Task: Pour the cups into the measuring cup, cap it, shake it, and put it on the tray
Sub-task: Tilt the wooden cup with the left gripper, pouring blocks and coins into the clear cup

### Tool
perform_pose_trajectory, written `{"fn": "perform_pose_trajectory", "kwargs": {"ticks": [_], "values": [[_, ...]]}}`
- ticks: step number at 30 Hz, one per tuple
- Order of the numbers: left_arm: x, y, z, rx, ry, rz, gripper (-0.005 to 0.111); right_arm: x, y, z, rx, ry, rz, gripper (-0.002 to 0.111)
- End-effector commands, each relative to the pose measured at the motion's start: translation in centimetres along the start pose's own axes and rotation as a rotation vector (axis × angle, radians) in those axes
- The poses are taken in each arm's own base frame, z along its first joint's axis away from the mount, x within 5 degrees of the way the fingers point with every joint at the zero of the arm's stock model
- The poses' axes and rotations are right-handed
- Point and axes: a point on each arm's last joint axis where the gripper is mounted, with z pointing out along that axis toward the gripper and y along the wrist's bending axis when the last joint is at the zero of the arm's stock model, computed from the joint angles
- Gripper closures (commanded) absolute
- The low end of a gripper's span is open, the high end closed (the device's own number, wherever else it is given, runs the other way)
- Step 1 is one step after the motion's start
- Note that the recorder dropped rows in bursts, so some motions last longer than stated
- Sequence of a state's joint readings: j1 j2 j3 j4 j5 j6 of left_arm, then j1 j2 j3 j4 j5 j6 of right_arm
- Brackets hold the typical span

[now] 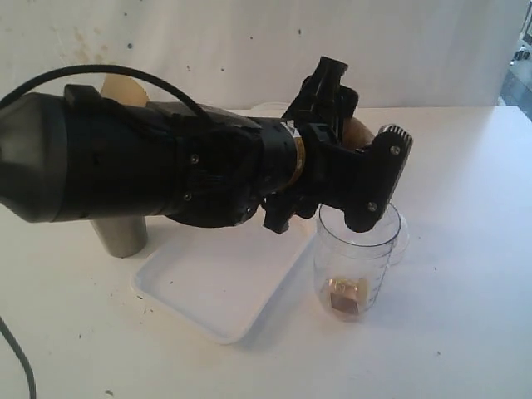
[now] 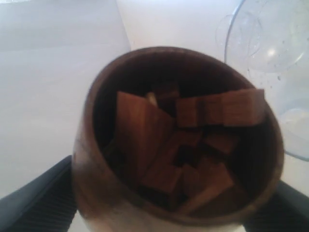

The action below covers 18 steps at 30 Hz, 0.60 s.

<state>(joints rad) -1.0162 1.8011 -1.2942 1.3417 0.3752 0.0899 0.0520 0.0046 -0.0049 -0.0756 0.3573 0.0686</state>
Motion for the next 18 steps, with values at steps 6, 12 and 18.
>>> {"fn": "perform_pose_trajectory", "kwargs": {"ticks": [6, 12, 18], "values": [[-0.4, 0.2, 0.3, -0.025, -0.016, 0.071, 0.107, 0.1, 0.0, 0.0, 0.007, -0.007, -0.007, 0.108], [-0.4, -0.1, 0.9, -0.047, 0.0, 0.18, 0.107, 0.1, 0.0, 0.0, 0.007, -0.007, -0.007, 0.108], [-0.1, 0.0, 1.0, -0.065, 0.042, 0.234, 0.107, 0.1, 0.0, 0.0, 0.007, -0.007, -0.007, 0.108]]}}
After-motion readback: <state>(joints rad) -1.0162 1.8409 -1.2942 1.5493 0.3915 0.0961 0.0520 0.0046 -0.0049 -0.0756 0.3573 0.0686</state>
